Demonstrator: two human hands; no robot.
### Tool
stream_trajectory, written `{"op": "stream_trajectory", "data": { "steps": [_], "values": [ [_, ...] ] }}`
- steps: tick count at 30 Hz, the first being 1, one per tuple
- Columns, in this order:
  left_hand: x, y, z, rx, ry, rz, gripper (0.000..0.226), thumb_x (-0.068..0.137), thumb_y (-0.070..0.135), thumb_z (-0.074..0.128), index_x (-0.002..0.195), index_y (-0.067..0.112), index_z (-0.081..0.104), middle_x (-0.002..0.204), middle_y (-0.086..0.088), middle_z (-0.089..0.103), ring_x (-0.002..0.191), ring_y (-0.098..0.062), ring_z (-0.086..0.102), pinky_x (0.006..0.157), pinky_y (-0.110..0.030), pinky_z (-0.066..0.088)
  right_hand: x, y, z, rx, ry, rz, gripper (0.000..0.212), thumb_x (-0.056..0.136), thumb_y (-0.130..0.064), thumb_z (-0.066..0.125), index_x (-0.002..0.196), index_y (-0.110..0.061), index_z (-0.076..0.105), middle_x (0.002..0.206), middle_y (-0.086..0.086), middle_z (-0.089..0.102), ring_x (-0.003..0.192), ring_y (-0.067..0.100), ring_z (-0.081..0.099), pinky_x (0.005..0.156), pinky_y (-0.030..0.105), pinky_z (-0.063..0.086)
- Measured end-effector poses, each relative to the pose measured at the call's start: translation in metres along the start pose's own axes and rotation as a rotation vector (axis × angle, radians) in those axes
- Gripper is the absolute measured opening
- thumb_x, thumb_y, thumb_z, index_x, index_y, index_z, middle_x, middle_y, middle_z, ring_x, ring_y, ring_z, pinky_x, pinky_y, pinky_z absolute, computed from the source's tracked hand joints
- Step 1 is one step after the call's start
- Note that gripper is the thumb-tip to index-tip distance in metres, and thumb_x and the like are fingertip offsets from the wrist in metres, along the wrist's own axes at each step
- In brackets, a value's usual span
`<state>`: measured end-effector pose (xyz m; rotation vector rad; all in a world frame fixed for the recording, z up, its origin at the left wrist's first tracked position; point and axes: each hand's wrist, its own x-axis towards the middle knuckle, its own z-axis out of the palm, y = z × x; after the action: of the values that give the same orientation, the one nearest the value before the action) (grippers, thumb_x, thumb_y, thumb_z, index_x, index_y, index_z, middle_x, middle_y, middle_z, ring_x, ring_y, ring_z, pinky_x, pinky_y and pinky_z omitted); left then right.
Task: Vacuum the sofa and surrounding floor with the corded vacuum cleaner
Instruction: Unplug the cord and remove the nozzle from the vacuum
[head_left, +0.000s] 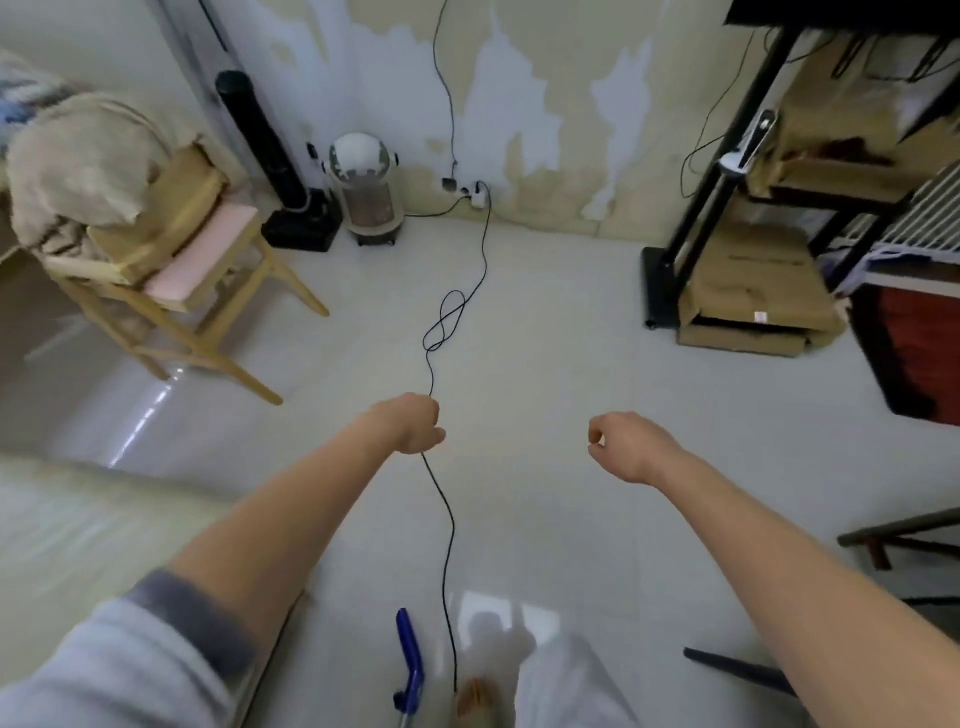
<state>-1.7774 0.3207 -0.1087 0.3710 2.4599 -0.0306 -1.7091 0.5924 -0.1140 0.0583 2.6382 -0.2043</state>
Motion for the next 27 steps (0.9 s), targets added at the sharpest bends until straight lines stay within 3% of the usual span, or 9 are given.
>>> {"op": "stream_trajectory", "data": {
  "steps": [7,10,13,16,27],
  "values": [
    [0.165,0.034,-0.132,0.037,0.046,0.07,0.039,0.098,0.036,0.044,0.123,0.009,0.057,0.127,-0.008,0.055,0.118,-0.028,0.051,0.095,-0.036,0.044,0.161,0.062,-0.081,0.062,0.005,0.05,0.025,0.097,-0.023,0.045,0.113,-0.013,0.06,0.117,0.007,0.06,0.102,0.025,0.057,0.083,0.033,0.048],
    [0.251,0.033,-0.191,0.005,0.08,0.028,0.039,0.098,0.034,0.043,0.124,0.008,0.056,0.125,-0.009,0.056,0.115,-0.028,0.052,0.093,-0.036,0.045,0.263,0.087,-0.129,0.064,0.037,0.034,0.026,0.098,-0.021,0.043,0.115,-0.011,0.06,0.118,0.006,0.059,0.102,0.025,0.057,0.082,0.032,0.048],
    [0.32,0.023,-0.243,-0.038,0.031,-0.032,0.039,0.098,0.034,0.044,0.122,0.007,0.057,0.125,-0.008,0.056,0.115,-0.029,0.053,0.092,-0.036,0.044,0.345,0.098,-0.175,0.028,-0.058,-0.023,0.028,0.098,-0.023,0.043,0.118,-0.011,0.059,0.123,0.006,0.057,0.107,0.024,0.055,0.086,0.032,0.047],
    [0.386,0.007,-0.29,-0.146,0.083,-0.095,0.038,0.097,0.034,0.045,0.124,0.009,0.055,0.128,-0.008,0.055,0.117,-0.028,0.051,0.094,-0.036,0.044,0.434,0.103,-0.226,-0.019,-0.082,-0.07,0.029,0.098,-0.023,0.042,0.12,-0.012,0.057,0.125,0.006,0.055,0.111,0.025,0.055,0.088,0.031,0.045],
    [0.643,-0.075,-0.424,-0.325,-0.025,-0.171,0.043,0.1,0.034,0.044,0.129,0.003,0.053,0.131,-0.013,0.053,0.12,-0.03,0.049,0.097,-0.037,0.042,0.741,0.07,-0.348,-0.106,-0.17,-0.18,0.026,0.098,-0.019,0.043,0.115,-0.008,0.059,0.119,0.007,0.058,0.103,0.026,0.058,0.078,0.031,0.044]
  ]
}}
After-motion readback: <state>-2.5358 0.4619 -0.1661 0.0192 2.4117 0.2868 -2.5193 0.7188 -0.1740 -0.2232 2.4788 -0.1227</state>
